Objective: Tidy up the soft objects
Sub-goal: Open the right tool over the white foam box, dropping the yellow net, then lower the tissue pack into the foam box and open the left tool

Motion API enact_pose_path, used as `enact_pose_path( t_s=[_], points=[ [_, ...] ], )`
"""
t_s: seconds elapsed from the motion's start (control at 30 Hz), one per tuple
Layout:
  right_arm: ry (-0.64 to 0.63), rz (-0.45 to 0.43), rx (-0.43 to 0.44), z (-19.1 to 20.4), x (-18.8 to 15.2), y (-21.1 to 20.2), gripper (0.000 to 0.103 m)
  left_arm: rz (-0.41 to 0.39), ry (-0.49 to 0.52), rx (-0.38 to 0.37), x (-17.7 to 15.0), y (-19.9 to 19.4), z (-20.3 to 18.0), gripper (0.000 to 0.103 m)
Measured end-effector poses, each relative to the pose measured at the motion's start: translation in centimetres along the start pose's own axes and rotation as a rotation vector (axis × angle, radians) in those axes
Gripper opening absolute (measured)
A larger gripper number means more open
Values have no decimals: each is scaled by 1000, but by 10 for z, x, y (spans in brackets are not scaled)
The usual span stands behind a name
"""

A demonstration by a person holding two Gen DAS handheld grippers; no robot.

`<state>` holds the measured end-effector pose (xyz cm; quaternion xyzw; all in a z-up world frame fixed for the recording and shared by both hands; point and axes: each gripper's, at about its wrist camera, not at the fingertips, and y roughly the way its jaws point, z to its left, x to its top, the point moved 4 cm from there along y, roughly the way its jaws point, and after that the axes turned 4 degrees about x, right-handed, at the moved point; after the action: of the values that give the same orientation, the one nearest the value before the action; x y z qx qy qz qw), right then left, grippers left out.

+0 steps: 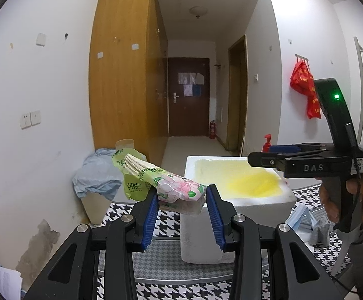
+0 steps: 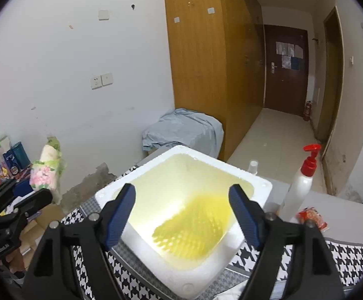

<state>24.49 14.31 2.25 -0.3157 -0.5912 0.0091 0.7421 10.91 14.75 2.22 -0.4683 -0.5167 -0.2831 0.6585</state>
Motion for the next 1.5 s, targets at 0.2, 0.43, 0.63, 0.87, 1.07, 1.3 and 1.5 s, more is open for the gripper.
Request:
enact_pose_path(
  t_s=[0.2, 0.43, 0.63, 0.87, 1.07, 1.3, 1.5],
  points=[
    [-35, -11, -2, 6, -4, -6, 90, 9, -9, -3, -1, 3, 2, 40],
    [-41, -19, -1, 4, -8, -16, 95, 14, -9, -17, -1, 5, 4, 40],
    [-49, -33, 15, 4, -15, -26, 95, 21, -12, -39, 1, 13, 5, 40],
    [-30, -43, 16, -2, -23, -37, 95, 30, -9, -63, 6, 23, 7, 40],
    [-15, -52, 18, -4, -33, -49, 95, 47, -3, -99, 8, 32, 6, 40],
    [12, -68, 13, -10, -45, -64, 95, 44, 21, -138, 16, 40, -4, 40],
    [58, -80, 9, -19, -59, -75, 95, 57, 38, -186, 21, 50, -16, 40]
  ],
)
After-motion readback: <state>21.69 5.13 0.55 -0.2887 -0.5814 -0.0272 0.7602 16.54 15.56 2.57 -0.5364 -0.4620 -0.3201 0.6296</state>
